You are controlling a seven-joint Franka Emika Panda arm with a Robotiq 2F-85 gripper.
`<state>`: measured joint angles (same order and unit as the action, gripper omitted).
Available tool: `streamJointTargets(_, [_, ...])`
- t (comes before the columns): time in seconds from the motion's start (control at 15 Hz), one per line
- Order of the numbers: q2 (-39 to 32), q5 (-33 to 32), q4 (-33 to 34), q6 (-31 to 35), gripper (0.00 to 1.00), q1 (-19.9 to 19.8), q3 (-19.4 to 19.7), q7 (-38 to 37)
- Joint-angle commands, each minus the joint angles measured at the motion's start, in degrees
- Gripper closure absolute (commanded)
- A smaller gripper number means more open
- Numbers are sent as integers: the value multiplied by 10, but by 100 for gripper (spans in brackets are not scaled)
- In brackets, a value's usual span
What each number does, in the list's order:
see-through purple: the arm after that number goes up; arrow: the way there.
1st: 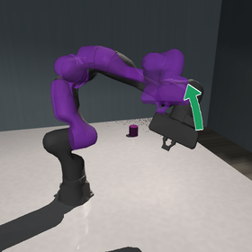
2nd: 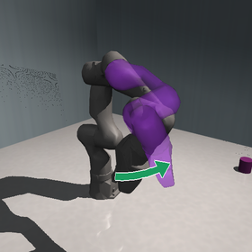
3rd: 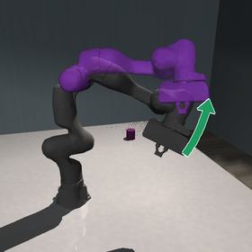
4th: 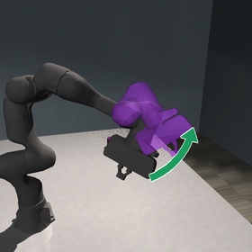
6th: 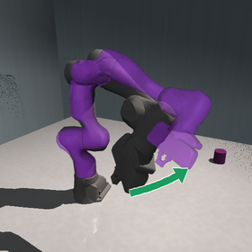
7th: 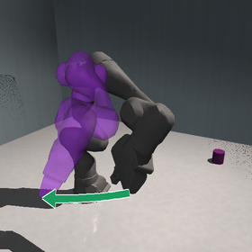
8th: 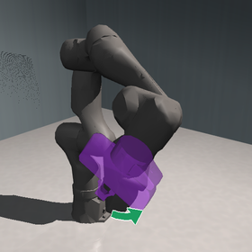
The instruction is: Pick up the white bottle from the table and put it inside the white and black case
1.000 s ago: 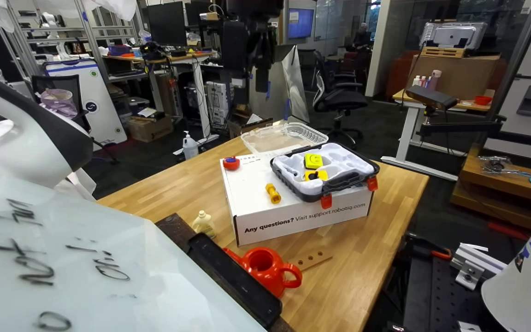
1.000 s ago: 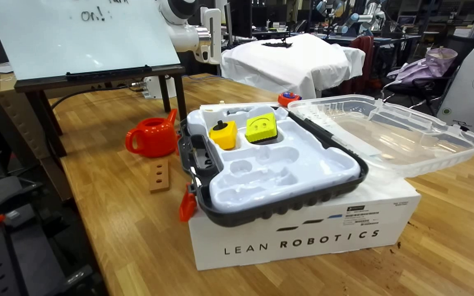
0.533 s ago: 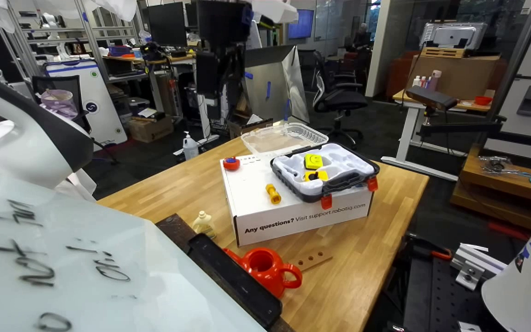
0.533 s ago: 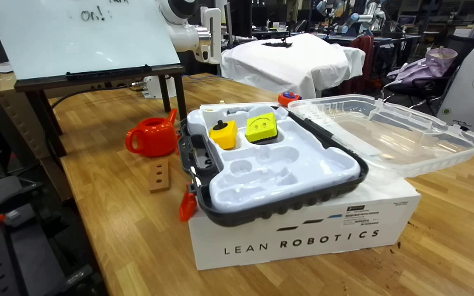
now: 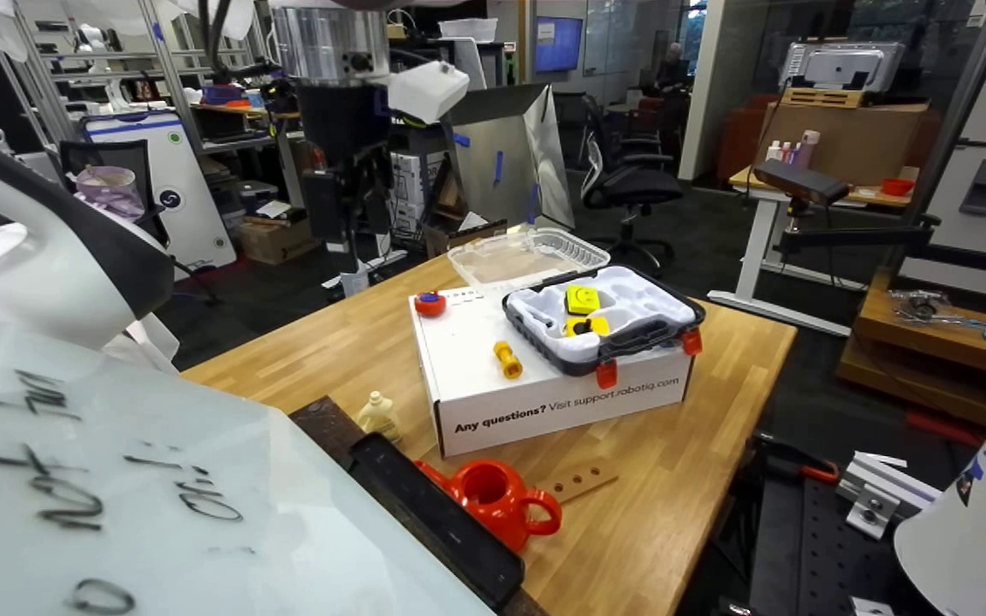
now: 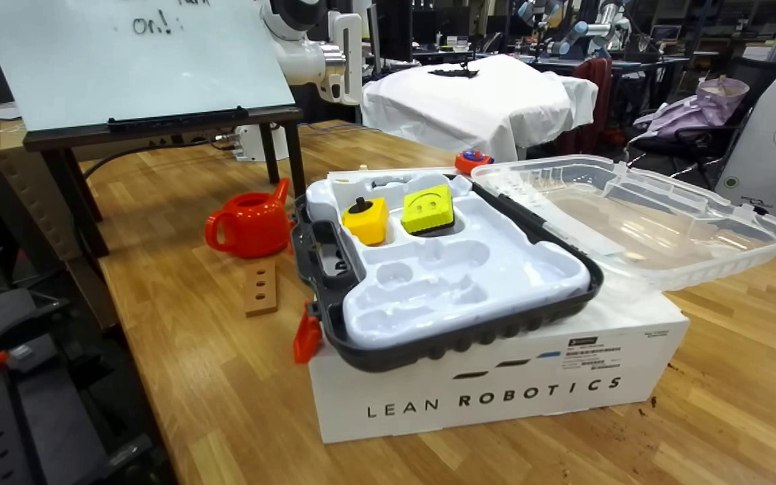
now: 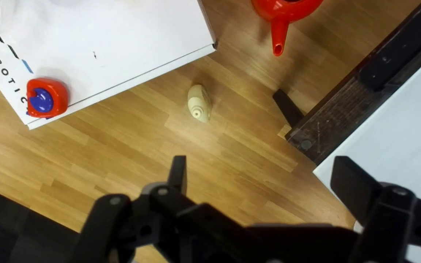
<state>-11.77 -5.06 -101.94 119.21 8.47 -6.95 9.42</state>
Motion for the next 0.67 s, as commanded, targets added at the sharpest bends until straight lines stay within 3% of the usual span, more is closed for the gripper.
streamJointTargets(0.0, [0, -1, 3, -2, 0, -2, -3, 0])
streamJointTargets(0.6, [-5, 3, 0, 5, 0, -6, -1, 3])
